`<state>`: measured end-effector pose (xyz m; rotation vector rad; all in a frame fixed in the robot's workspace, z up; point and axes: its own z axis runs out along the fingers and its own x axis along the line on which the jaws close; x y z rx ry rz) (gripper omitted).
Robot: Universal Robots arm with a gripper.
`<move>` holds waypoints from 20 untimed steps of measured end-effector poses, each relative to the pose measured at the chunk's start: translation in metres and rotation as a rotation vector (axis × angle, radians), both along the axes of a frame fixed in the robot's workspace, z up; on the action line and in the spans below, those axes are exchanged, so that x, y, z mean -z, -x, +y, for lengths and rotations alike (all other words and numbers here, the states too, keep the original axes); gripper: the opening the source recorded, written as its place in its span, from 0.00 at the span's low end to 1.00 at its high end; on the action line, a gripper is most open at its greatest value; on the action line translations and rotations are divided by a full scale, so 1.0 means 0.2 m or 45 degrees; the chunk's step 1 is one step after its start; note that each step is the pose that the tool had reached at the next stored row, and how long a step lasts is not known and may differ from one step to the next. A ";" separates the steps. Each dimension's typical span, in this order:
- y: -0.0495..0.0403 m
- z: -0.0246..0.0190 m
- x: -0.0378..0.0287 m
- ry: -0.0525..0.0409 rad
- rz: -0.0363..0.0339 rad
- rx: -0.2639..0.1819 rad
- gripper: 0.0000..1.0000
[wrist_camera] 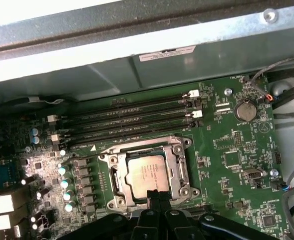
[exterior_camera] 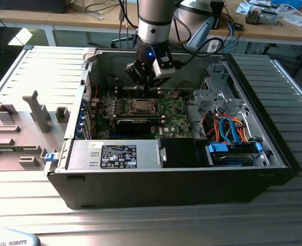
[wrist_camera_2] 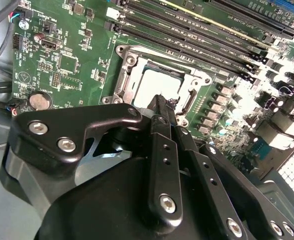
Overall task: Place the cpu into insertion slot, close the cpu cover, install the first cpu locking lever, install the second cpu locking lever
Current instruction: 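Install the first cpu locking lever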
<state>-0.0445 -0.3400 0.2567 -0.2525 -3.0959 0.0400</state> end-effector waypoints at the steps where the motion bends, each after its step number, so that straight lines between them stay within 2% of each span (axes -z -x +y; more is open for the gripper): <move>1: 0.000 0.000 0.000 0.000 -0.0001 -0.003 0.11; 20: 0.000 0.000 0.000 0.000 0.0000 -0.055 0.11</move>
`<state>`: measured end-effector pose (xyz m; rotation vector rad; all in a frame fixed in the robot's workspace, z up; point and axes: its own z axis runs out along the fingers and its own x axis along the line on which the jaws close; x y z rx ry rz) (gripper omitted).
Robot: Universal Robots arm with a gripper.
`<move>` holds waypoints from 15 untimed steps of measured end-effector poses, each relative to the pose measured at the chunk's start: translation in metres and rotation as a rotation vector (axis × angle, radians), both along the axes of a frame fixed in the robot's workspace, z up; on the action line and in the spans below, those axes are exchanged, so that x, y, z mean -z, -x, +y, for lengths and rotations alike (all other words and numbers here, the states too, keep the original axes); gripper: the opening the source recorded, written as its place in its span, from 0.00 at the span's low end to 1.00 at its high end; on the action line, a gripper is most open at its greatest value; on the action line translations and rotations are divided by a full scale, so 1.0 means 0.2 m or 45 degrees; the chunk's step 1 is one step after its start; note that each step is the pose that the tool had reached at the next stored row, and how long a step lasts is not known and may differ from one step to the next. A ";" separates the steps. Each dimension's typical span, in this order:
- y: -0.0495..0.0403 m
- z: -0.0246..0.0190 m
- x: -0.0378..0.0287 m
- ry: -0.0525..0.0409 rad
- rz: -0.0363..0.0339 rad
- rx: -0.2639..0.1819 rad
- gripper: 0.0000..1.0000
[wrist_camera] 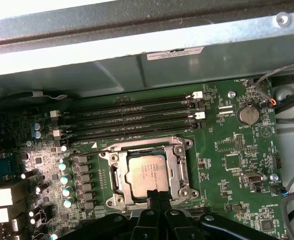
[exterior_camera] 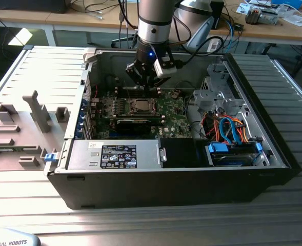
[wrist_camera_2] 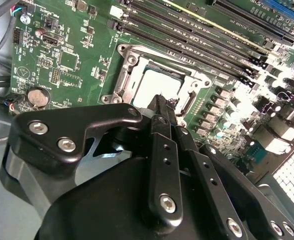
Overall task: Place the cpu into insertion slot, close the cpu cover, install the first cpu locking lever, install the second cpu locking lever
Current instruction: 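Install the first cpu locking lever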
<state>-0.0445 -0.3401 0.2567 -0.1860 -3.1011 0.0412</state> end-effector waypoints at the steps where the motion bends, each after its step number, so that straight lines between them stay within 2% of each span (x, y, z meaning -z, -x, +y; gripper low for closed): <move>1: 0.000 0.000 0.000 0.000 0.0000 -0.002 0.11; 15: 0.000 0.000 0.000 0.000 0.0000 -0.041 0.11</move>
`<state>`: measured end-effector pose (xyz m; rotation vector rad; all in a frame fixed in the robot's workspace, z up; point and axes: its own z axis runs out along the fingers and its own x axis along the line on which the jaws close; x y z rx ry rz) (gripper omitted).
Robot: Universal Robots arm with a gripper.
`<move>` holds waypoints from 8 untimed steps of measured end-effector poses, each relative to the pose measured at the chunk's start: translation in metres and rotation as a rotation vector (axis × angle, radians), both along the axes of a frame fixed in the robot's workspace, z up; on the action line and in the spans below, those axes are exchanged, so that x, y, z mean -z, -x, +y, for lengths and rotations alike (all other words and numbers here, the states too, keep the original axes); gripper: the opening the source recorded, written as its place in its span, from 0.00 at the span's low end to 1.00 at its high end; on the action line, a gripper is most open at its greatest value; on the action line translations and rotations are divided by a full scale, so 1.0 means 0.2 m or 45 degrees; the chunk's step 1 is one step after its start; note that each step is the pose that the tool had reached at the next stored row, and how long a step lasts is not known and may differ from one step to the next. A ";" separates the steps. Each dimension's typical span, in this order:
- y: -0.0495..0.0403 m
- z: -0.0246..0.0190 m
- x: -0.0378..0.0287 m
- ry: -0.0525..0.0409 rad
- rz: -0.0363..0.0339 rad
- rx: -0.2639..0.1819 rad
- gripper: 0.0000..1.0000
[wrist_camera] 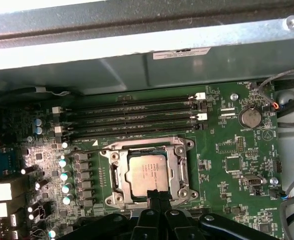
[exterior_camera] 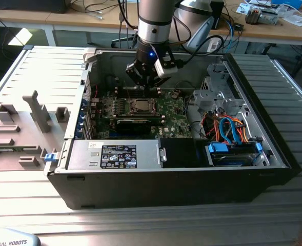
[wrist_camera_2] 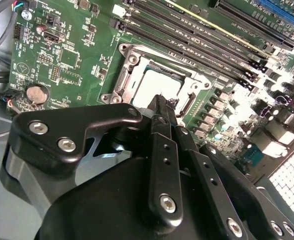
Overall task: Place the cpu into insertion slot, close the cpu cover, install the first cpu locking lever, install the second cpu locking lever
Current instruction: 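Install the first cpu locking lever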
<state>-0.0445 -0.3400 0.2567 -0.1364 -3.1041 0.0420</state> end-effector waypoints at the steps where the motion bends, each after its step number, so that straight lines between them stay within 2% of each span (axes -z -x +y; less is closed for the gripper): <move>1: 0.000 0.000 0.000 0.000 0.0000 -0.002 0.11; 8: 0.000 0.000 0.000 0.000 0.0000 -0.020 0.11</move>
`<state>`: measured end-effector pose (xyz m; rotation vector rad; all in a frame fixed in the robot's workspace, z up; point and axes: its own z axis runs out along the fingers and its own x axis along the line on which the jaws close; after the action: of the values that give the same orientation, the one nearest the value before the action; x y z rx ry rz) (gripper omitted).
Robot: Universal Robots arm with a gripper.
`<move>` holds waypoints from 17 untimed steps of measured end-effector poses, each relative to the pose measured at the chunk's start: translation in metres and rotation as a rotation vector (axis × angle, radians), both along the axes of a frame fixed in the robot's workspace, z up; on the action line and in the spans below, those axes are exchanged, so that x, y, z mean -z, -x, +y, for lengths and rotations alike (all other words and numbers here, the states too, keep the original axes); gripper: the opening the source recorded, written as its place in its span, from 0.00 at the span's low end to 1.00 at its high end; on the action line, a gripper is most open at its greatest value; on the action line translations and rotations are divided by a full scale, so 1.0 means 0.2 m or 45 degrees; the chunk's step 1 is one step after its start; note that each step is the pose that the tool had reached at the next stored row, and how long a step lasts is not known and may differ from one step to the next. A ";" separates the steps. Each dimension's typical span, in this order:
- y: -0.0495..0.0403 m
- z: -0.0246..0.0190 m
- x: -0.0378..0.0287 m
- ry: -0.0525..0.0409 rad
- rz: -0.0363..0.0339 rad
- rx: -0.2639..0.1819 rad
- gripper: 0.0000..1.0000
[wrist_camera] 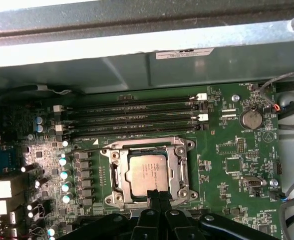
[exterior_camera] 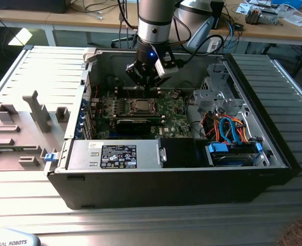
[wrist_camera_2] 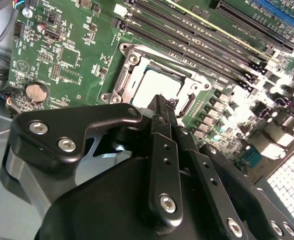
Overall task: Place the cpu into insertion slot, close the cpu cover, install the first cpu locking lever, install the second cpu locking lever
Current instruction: 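Install the first cpu locking lever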
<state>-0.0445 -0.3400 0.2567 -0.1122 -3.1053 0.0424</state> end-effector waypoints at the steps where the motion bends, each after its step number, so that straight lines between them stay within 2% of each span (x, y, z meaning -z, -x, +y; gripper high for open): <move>1: 0.000 0.000 0.000 0.000 0.0000 -0.001 0.11; 17: 0.000 0.000 0.000 0.000 0.0000 -0.036 0.11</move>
<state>-0.0445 -0.3400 0.2567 -0.0679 -3.1070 0.0432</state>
